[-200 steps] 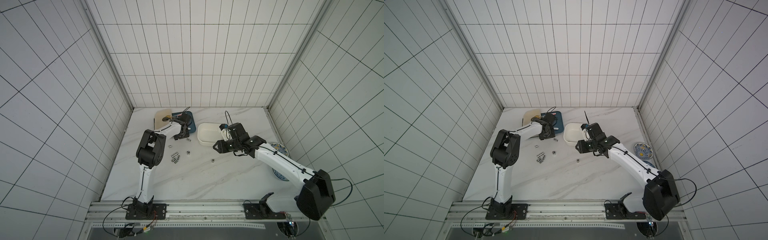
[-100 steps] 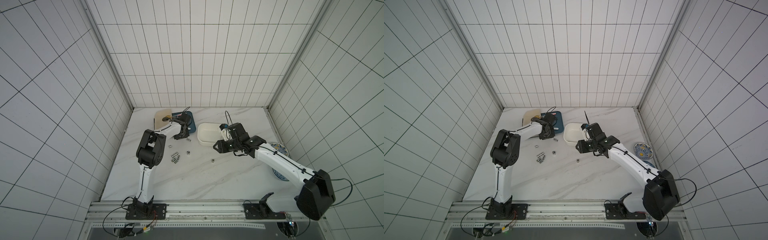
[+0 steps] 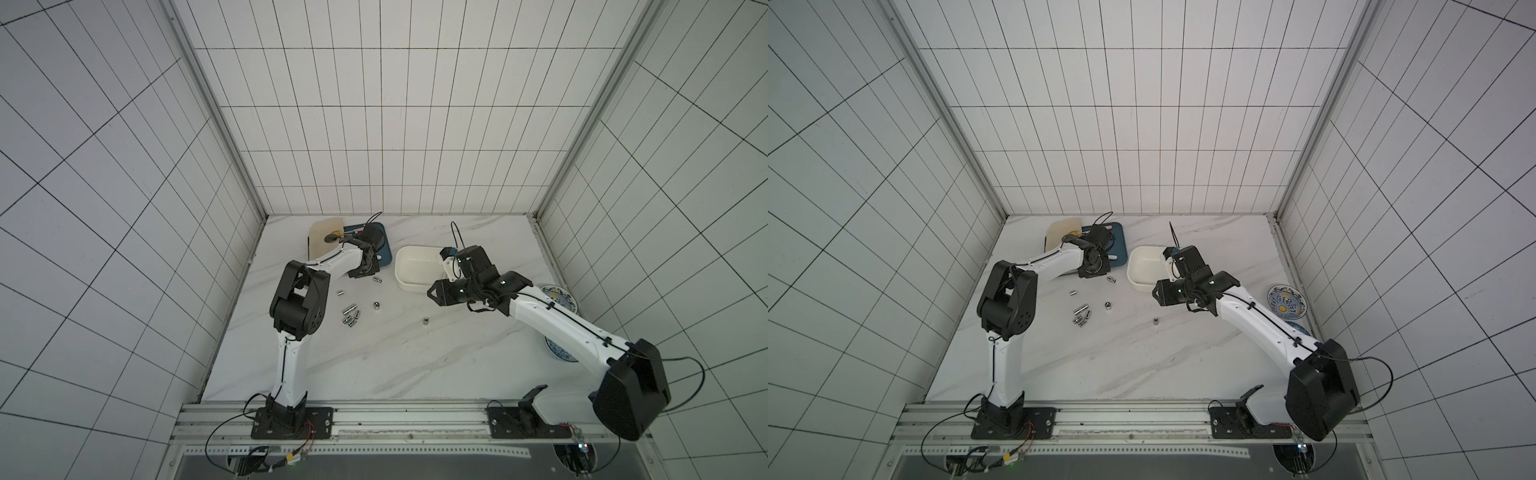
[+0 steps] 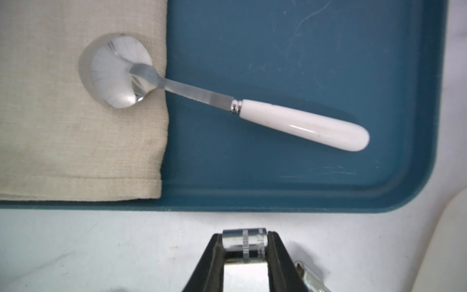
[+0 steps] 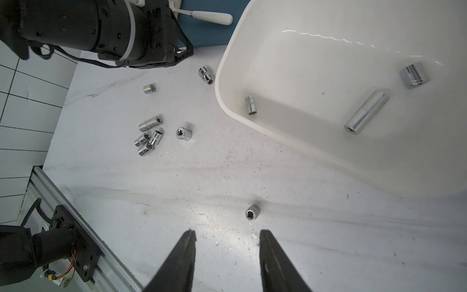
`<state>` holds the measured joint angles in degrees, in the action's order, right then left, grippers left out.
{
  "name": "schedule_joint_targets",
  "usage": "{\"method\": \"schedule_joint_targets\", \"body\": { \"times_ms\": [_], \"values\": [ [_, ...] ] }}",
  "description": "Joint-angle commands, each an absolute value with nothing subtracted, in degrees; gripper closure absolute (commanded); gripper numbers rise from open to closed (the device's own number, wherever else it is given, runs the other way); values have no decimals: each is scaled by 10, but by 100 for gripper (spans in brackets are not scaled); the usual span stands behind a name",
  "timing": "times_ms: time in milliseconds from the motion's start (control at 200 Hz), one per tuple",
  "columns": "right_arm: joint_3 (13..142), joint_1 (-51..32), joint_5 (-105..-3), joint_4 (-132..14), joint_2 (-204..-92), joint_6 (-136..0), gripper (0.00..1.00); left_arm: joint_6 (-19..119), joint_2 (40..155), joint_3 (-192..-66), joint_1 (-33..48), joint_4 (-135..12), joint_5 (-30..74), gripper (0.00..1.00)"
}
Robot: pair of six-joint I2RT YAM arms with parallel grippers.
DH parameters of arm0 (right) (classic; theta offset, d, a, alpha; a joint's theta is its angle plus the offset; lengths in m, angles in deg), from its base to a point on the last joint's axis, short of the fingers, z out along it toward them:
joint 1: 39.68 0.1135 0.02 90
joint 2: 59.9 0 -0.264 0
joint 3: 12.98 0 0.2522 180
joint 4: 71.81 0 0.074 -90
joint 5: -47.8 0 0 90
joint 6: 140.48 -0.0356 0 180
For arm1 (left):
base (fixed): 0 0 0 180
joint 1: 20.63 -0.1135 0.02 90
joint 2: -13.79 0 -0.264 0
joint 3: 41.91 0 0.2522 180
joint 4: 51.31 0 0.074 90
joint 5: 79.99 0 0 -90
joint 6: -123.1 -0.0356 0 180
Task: Put the socket on the desktop into the storage box
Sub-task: Pick up the socket head from the center of the board.
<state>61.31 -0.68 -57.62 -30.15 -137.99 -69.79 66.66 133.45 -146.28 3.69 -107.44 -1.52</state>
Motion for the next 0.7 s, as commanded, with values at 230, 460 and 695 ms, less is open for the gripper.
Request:
{"method": "schedule_joint_targets", "body": {
  "times_ms": [230, 460, 695],
  "values": [
    [592, -9, -548, -289, -1347, -710, 55, 658, 1255, -1500, 69, -1096, 12, 72],
    [585, -14, -534, -277, -1327, -713, 55, 671, 1258, -1544, 107, -1092, 59, 72],
    [575, -16, -532, -275, -1316, -717, 55, 676, 1301, -1595, 144, -1086, 83, 72]
  ]
}}
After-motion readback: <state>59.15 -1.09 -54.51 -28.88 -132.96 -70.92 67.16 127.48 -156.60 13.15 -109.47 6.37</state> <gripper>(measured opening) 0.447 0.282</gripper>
